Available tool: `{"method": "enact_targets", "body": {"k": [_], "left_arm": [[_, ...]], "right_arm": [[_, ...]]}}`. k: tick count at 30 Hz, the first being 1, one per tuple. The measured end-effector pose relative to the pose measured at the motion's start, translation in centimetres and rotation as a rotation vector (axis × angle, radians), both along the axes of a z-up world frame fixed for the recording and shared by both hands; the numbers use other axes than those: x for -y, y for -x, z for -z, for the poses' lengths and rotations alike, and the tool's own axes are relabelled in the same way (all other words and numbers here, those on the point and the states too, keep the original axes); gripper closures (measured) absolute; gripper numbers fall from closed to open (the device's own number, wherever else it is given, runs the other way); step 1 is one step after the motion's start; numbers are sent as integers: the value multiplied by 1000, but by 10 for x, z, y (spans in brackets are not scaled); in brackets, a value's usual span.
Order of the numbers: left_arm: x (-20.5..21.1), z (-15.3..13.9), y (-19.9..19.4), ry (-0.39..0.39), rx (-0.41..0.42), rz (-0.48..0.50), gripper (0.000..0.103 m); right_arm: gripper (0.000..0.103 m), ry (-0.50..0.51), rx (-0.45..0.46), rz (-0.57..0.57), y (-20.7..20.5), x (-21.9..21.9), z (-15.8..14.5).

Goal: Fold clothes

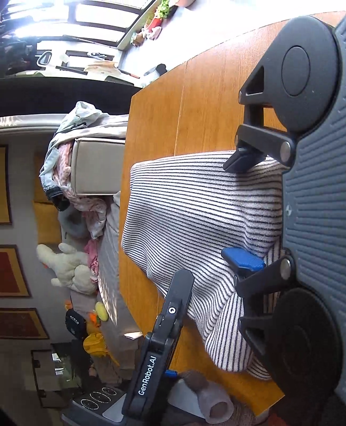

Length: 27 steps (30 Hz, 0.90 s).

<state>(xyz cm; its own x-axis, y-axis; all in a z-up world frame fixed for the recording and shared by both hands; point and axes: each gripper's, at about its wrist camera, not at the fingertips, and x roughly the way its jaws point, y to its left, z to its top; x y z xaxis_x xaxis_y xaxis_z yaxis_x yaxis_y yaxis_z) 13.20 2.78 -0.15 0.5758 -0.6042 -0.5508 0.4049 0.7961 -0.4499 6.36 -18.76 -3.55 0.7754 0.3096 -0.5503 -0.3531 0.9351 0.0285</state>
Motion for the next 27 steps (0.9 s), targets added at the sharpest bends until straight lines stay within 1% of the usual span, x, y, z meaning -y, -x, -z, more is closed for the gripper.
{"method": "enact_targets", "body": {"k": [1, 5, 7, 13, 19, 21, 22, 25, 27], "left_arm": [[-1, 1, -4, -5, -1, -8, 38], [-7, 6, -17, 37, -23, -36, 38], [-7, 6, -17, 31, -21, -38, 38], [2, 4, 0, -71, 42, -35, 36], [-2, -1, 16, -89, 54, -31, 36], [-1, -4, 24, -121, 72, -30, 28], [0, -5, 28, -136, 80, -29, 20], [2, -6, 40, -186, 101, -24, 18], [-2, -5, 46, -199, 95, -31, 16]], "right_arm": [[37, -3, 0, 1, -2, 0, 1], [30, 0, 10, 9, -7, -1, 3], [24, 12, 20, 15, -6, -2, 4], [22, -8, 10, 27, -4, 4, 4], [21, -13, 5, 27, 5, 12, -2], [21, -12, 9, 28, 10, 15, -3], [21, -12, 10, 29, 12, 16, -4], [21, -4, 19, 31, 18, 18, -7], [21, 8, 29, 25, 23, 19, -9]]}}
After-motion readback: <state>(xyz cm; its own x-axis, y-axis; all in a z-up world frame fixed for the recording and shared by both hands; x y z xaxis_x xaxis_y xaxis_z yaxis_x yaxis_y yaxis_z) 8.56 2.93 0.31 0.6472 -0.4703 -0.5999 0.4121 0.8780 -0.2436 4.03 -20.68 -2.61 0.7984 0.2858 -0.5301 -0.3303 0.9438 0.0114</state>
